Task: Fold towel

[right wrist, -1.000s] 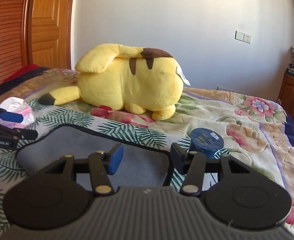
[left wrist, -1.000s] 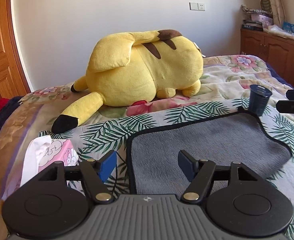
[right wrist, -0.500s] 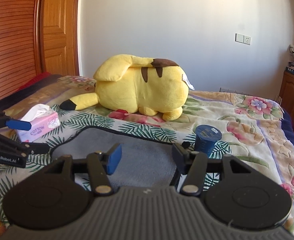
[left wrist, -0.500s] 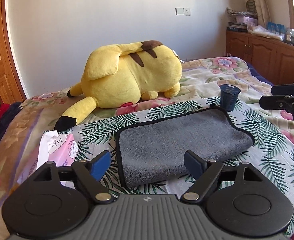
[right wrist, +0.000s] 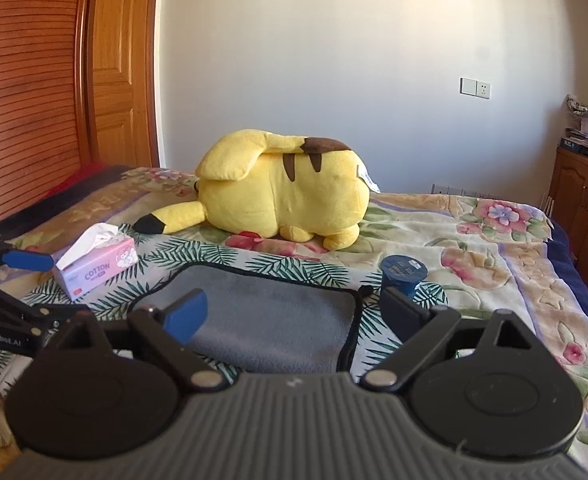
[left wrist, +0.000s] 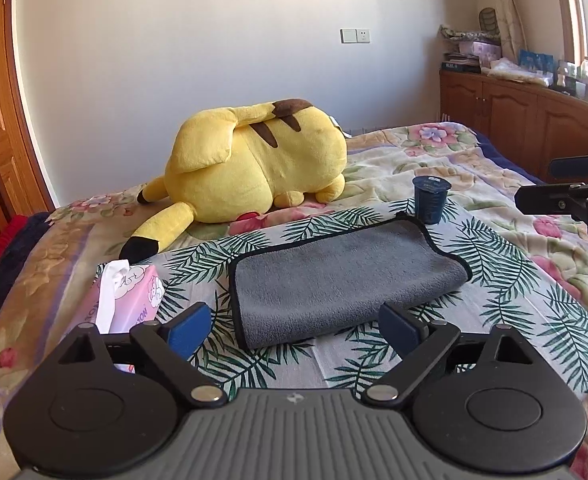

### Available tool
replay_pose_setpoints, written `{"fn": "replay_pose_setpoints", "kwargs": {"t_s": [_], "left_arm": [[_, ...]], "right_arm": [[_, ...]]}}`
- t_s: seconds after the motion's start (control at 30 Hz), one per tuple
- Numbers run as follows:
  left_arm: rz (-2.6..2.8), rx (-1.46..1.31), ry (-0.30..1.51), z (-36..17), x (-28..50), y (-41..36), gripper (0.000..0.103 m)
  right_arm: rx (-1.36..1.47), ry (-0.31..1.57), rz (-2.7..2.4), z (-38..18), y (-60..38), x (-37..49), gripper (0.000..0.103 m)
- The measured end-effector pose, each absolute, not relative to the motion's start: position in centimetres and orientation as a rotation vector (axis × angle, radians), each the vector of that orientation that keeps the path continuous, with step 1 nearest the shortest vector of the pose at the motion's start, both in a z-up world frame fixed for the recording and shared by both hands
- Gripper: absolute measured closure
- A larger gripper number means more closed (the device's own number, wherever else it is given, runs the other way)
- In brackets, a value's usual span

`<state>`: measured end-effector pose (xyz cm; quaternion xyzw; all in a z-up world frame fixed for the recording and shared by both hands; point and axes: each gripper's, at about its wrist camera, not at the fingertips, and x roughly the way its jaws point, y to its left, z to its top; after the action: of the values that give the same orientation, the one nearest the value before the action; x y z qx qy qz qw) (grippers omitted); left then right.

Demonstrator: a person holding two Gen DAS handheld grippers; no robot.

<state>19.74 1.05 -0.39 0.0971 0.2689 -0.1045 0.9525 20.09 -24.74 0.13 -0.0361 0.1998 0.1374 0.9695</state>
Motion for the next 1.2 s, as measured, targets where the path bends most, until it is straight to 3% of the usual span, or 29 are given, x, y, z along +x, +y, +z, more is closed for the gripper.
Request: {"fn": "replay_pose_setpoints", "kwargs": {"t_s": [0.07,0.23,0.7,1.2], "left_arm": [[-0.21,0.198,0.544,-0.2,19.1,1.1,0.024],[-0.211,0.193,0.531,0.6,17.3,0.9,0.018],[-0.244,0.149,0.496,3.8,11.8,-0.2,0.016],[-0.197,0.15,0.489,2.8,6.5,0.1,0.016]], "right_arm": [[-0.067,0.401,0.275,0.2,-24.8,19.7,0.0],[-0.058,0.412,0.266,0.2,-25.0,18.2,0.0],[-0.056,0.392,0.257,2.3,-25.4,13.0,0.0],[-0.056,0.366,0.243,3.1,-25.6,9.2,0.0]]}}
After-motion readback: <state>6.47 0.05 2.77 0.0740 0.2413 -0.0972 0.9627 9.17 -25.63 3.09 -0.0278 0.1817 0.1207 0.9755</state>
